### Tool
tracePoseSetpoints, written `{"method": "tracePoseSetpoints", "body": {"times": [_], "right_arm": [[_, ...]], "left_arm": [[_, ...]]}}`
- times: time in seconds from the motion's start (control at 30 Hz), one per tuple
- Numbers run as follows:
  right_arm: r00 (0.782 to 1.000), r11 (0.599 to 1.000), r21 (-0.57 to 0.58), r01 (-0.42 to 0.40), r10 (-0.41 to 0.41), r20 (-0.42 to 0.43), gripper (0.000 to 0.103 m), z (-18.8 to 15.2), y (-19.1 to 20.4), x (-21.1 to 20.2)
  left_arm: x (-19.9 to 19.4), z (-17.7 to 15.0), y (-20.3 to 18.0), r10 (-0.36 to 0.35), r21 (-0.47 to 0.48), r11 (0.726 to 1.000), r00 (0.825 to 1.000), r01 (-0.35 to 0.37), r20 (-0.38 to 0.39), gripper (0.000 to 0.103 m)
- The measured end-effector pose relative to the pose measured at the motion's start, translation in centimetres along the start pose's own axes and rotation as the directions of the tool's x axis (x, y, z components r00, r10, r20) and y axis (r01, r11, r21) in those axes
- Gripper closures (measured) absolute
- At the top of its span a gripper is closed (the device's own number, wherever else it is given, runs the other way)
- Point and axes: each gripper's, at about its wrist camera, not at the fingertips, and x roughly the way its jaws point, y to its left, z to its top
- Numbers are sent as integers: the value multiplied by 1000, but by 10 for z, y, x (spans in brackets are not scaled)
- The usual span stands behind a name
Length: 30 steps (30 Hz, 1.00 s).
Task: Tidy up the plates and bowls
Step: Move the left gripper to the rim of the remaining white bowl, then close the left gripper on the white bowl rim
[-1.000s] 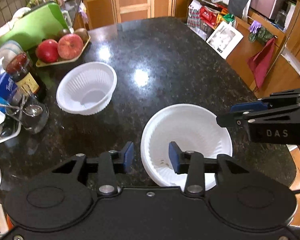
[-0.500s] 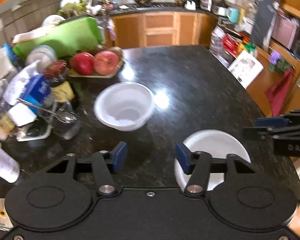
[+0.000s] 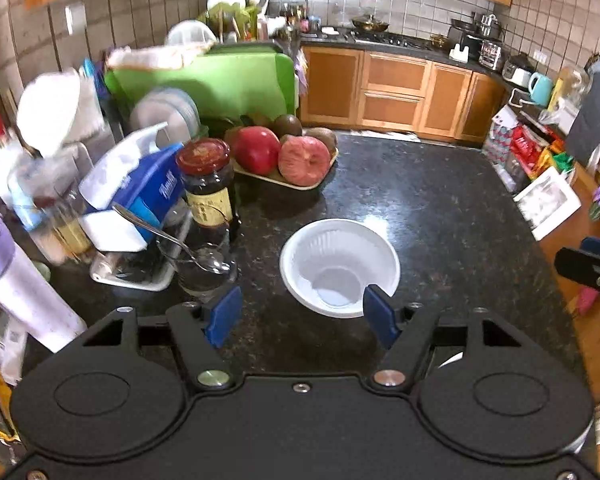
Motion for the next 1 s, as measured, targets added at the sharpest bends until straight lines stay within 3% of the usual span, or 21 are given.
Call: {"method": "tracePoseSetpoints", "body": {"times": [0.23,0.3,0.7,1.0], "right_arm": [[989,992,83,-91,100,-108,51,17,1,36],[986,992,87,-91,102,-134,57,19,2,50],[959,995,80,-61,80,-271,71,26,4,137],[921,996,59,-74,90,-380,81,21,6,199]], "left_arm": [[18,11,10,-73,-10,997,995,72,-65,33],[24,13,13,-72,-13,997,995,71,-74,34],[76,25,16,-43,5,999,983,45,-177,44],[120,33,19,-34,-12,999,962,32,-270,62]]}}
